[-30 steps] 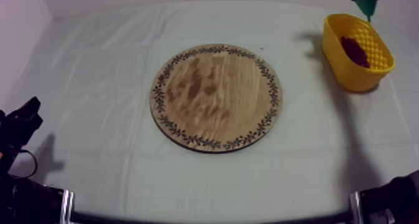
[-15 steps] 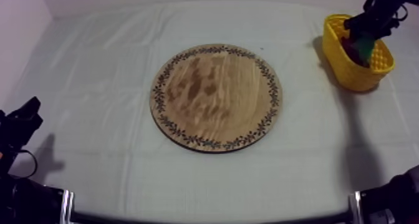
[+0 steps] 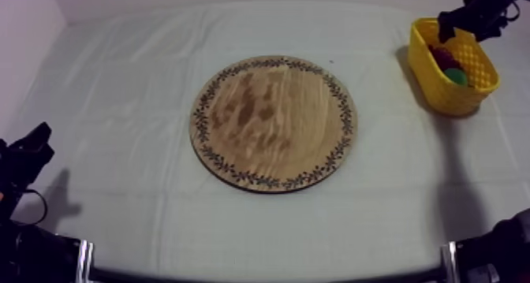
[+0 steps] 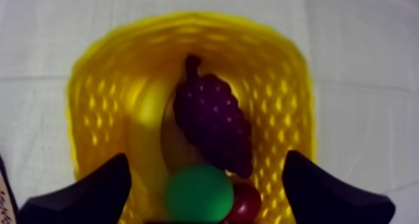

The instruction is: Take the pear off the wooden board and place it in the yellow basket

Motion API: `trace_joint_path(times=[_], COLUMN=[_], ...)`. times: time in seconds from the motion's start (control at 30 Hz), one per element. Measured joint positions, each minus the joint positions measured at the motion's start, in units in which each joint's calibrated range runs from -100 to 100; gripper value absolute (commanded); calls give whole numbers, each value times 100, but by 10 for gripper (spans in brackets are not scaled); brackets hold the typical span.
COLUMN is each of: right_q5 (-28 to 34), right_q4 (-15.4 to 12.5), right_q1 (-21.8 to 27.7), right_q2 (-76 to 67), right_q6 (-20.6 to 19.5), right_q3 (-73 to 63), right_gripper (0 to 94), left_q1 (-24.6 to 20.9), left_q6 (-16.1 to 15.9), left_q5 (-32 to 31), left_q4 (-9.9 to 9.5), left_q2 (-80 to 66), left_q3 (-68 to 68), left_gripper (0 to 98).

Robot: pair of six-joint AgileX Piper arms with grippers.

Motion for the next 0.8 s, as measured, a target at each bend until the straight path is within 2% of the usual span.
trace_joint_path(times=[0.3, 0.47, 0.63, 0.8], right_q5=[-1283, -2127, -2256, -2345], right_q4=[-194, -546, -792, -882], right_q1=[128, 89, -105, -281], right_q2=[-1557, -2765, -4088, -5404], right_q6=[165, 485, 730, 833], right_q3=[1079, 2210, 3211, 4258], right_gripper=[573, 534, 495, 443], left_q1=[0, 0, 0, 0], left_q6=[0, 0, 0, 0], left_q5=[0, 0, 0, 0], left_q4=[0, 0, 0, 0], left_q2=[0, 0, 0, 0], left_q3=[0, 0, 0, 0], left_gripper=[1, 1, 1, 1])
